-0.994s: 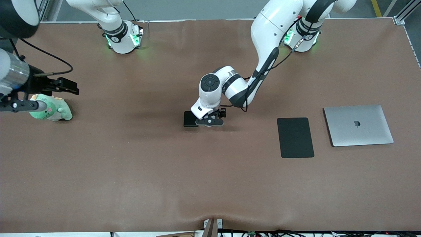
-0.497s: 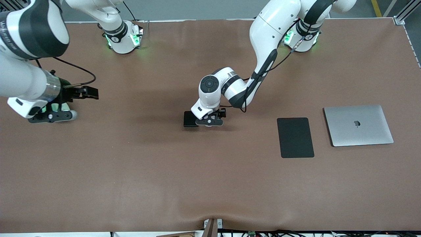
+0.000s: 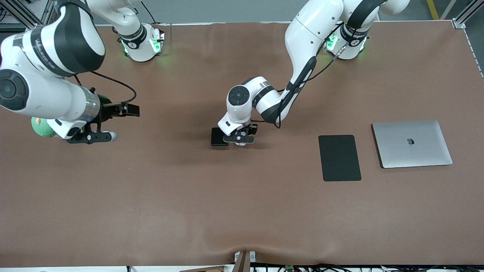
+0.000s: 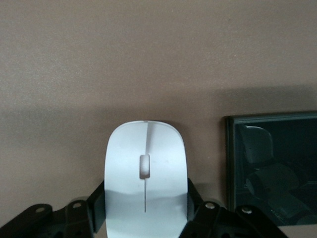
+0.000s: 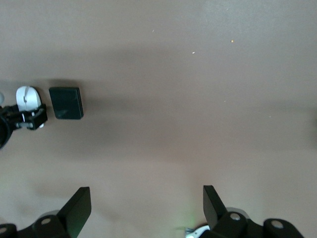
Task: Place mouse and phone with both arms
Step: 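Grasp the mouse with the left gripper while the right gripper reaches the phone, then carry the mouse to the mousepad while the right gripper lowers to the phone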
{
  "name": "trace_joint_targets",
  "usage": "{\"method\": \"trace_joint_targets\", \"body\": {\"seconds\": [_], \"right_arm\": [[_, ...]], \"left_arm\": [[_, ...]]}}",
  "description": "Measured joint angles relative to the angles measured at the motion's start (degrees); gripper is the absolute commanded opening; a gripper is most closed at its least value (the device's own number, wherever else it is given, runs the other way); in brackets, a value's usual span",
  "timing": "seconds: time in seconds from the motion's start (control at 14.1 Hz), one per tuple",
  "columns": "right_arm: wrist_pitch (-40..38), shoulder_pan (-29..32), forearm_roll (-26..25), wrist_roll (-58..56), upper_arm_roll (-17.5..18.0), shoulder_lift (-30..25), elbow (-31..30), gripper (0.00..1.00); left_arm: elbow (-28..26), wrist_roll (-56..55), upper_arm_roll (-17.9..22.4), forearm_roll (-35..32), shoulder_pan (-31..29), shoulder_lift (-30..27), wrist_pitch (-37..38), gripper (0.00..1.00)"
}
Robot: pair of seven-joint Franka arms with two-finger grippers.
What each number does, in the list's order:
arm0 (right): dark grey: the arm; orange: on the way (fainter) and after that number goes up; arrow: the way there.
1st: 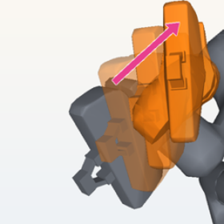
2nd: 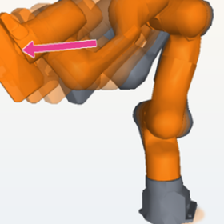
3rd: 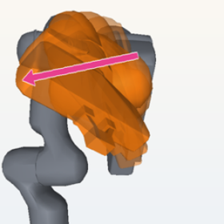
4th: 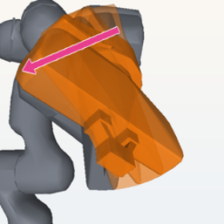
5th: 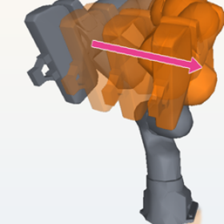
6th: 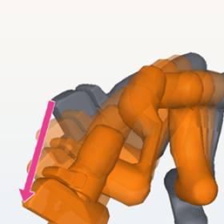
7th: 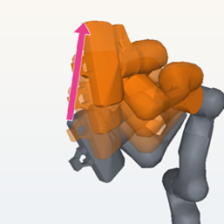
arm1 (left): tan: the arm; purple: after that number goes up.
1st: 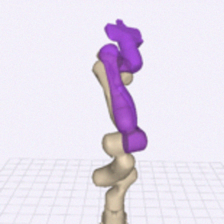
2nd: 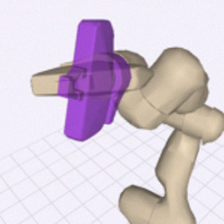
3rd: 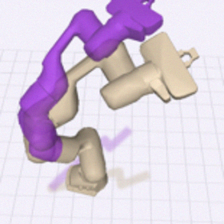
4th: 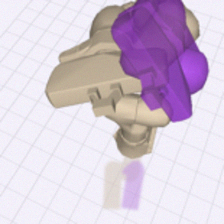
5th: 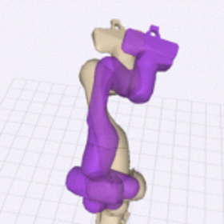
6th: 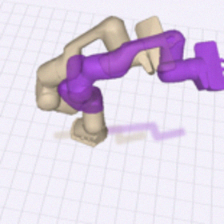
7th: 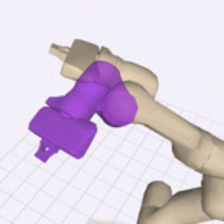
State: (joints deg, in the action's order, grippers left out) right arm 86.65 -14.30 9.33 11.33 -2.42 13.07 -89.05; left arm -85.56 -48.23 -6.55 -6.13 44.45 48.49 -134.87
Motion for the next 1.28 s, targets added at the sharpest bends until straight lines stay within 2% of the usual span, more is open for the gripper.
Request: {"method": "trace_joint_targets", "body": {"seconds": [0.28,0.5,0.85,1.28], "right_arm": [[5.2,-3.8,0.4,5.7,0.1,1.1,-1.9,1.00],[8.2,-6.3,0.4,8.9,0.1,2.1,-2.5,1.00],[13.6,-9.9,1.8,14.2,0.1,4.5,-4.4,1.00],[21.3,-14.9,1.9,18.7,0.1,9.6,-4.7,1.00]], "left_arm": [[0.9,0.0,0.4,0.0,-0.3,-0.7,-0.4,0.15],[1.6,0.0,0.8,0.0,-1.4,-3.2,0.3,0.15],[1.6,1.6,1.0,0.0,-6.7,-10.2,7.4,0.15],[1.5,8.3,1.0,0.0,-14.2,-14.1,13.8,0.16]]}}
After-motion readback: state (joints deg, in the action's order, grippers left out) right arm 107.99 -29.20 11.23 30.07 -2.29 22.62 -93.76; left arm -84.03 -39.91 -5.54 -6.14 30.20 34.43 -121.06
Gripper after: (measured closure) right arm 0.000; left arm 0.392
